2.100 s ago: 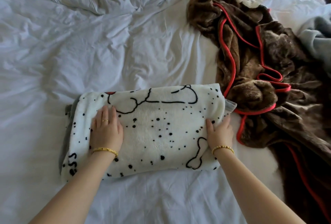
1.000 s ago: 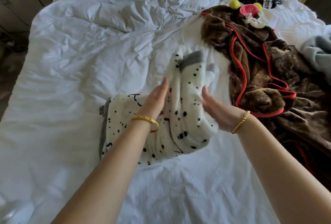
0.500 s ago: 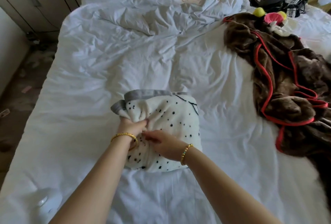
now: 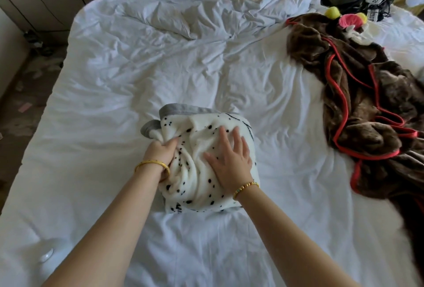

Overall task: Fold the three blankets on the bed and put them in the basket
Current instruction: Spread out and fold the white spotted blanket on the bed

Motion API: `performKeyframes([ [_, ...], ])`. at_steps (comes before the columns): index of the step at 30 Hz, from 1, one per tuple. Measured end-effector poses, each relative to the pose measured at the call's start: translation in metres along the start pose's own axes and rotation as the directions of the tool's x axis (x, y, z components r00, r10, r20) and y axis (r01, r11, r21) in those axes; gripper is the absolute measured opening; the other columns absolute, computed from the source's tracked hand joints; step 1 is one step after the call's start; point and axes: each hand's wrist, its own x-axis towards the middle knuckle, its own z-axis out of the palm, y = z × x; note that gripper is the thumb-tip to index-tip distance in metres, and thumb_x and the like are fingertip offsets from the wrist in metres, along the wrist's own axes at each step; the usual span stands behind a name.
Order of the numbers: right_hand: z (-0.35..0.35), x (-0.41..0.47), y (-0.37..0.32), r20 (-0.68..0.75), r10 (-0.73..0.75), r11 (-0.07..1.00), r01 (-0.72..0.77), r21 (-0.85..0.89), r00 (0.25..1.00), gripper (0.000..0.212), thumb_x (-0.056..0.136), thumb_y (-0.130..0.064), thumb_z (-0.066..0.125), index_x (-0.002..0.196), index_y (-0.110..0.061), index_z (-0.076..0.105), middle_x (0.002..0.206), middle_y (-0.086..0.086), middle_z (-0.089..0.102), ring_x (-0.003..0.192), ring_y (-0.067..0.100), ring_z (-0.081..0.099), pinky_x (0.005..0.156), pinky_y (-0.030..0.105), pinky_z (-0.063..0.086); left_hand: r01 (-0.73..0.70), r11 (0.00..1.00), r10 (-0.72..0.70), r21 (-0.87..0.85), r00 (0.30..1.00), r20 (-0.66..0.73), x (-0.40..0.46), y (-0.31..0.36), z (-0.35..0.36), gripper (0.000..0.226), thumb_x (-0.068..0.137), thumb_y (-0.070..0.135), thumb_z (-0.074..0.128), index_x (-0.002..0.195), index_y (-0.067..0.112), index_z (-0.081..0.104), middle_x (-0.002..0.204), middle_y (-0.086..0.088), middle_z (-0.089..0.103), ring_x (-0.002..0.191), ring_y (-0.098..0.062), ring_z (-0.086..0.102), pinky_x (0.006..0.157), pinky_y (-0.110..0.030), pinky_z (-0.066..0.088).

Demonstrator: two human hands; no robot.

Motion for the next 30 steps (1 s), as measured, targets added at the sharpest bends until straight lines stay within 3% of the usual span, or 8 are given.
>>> performKeyframes([
  [2, 0.001, 0.010, -0.003, 0.006, -0.022, 0.999, 0.022, -0.026, 1.000, 0.067, 0.092, -0.043, 0.046, 0.145, -0.044, 0.005, 0.156, -0.007, -0.001, 0.142, 0.023, 0.002, 0.112, 0.046, 0.011, -0.236, 0.937, 0.311, 0.258, 0.901, -0.304, -0.008, -0.001, -0.001, 0.051, 0.086, 0.032, 0.058, 0.124, -0.001, 0.046, 0.113, -0.019, 0.058, 0.105, -0.034, 0.053, 0.089, -0.039, 0.042],
  [4, -0.005, 0.025, -0.005, -0.045, -0.064, 0.998, 0.065, 0.014, 0.997, 0.066, 0.093, -0.026, 0.046, 0.147, -0.037, 0.010, 0.150, -0.002, 0.025, 0.133, 0.024, 0.024, 0.105, 0.040, 0.025, -0.435, 0.788, 0.591, 0.435, 0.733, -0.337, -0.027, -0.003, 0.001, 0.047, 0.085, 0.038, 0.059, 0.113, 0.002, 0.051, 0.103, -0.015, 0.060, 0.095, -0.032, 0.054, 0.079, -0.035, 0.043],
  [8, -0.028, 0.056, -0.007, -0.025, -0.080, 0.989, 0.082, 0.124, 0.997, 0.067, 0.091, -0.021, 0.054, 0.147, -0.028, 0.019, 0.105, -0.002, 0.046, 0.089, 0.015, 0.048, 0.080, 0.025, 0.037, -0.322, 0.777, 0.308, 0.541, 0.944, 0.119, -0.044, 0.000, 0.017, 0.083, 0.068, 0.081, 0.042, 0.114, 0.013, 0.053, 0.106, -0.006, 0.062, 0.095, -0.024, 0.060, 0.075, -0.032, 0.050],
  [12, -0.027, 0.076, -0.021, -0.004, -0.174, 0.951, 0.167, -0.261, 0.985, 0.034, 0.086, -0.032, 0.060, 0.118, -0.021, 0.058, 0.118, 0.006, 0.044, 0.114, 0.027, 0.039, 0.095, 0.031, 0.029, -0.383, 0.553, 0.247, 0.740, 0.924, 0.293, -0.037, 0.006, 0.024, 0.060, 0.080, 0.058, 0.054, 0.124, 0.018, 0.045, 0.124, -0.013, 0.051, 0.113, -0.031, 0.050, 0.092, -0.038, 0.045],
  [17, -0.034, 0.087, -0.055, 0.071, -0.385, 0.911, 0.391, -0.133, 0.920, 0.009, 0.094, -0.017, 0.046, 0.088, -0.016, 0.039, 0.067, -0.003, 0.047, 0.068, 0.017, 0.042, 0.103, 0.038, 0.028, -0.399, 0.897, 0.371, 0.190, 0.914, 0.167, -0.027, -0.014, 0.000, 0.020, 0.097, 0.024, 0.038, 0.104, 0.013, 0.053, 0.089, -0.014, 0.060, 0.072, -0.022, 0.055, 0.060, -0.029, 0.041],
  [21, -0.023, 0.095, -0.101, 0.206, -0.521, 0.834, 0.545, -0.085, 0.828, 0.013, 0.095, -0.024, 0.047, 0.088, -0.021, 0.036, 0.062, -0.009, 0.044, 0.068, 0.017, 0.045, 0.091, 0.033, 0.039, -0.268, 0.929, 0.253, -0.257, 0.963, -0.089, -0.022, -0.043, -0.029, 0.021, 0.099, 0.033, 0.034, 0.097, 0.029, 0.054, 0.093, -0.003, 0.063, 0.078, -0.018, 0.059, 0.061, -0.025, 0.044],
  [24, -0.004, 0.106, -0.125, 0.366, -0.449, 0.847, 0.519, -0.117, 0.815, 0.012, 0.096, -0.027, 0.045, 0.094, -0.019, 0.037, 0.066, -0.004, 0.044, 0.062, 0.019, 0.044, 0.050, 0.026, 0.036, -0.122, 0.951, 0.133, -0.285, 0.991, 0.020, -0.019, -0.059, -0.042, 0.021, 0.092, 0.055, 0.035, 0.096, 0.039, 0.047, 0.093, 0.013, 0.059, 0.082, -0.007, 0.060, 0.059, -0.022, 0.042],
  [30, 0.014, 0.133, -0.134, 0.370, -0.209, 0.977, 0.207, 0.046, 0.905, 0.010, 0.095, -0.029, 0.045, 0.094, -0.019, 0.043, 0.078, 0.000, 0.048, 0.065, 0.014, 0.045, 0.052, 0.023, 0.035, -0.114, 0.964, 0.172, -0.242, 0.957, 0.234, -0.021, -0.083, -0.049, 0.044, 0.069, 0.071, 0.046, 0.095, 0.039, 0.060, 0.090, 0.017, 0.070, 0.085, -0.003, 0.067, 0.065, -0.014, 0.052],
])
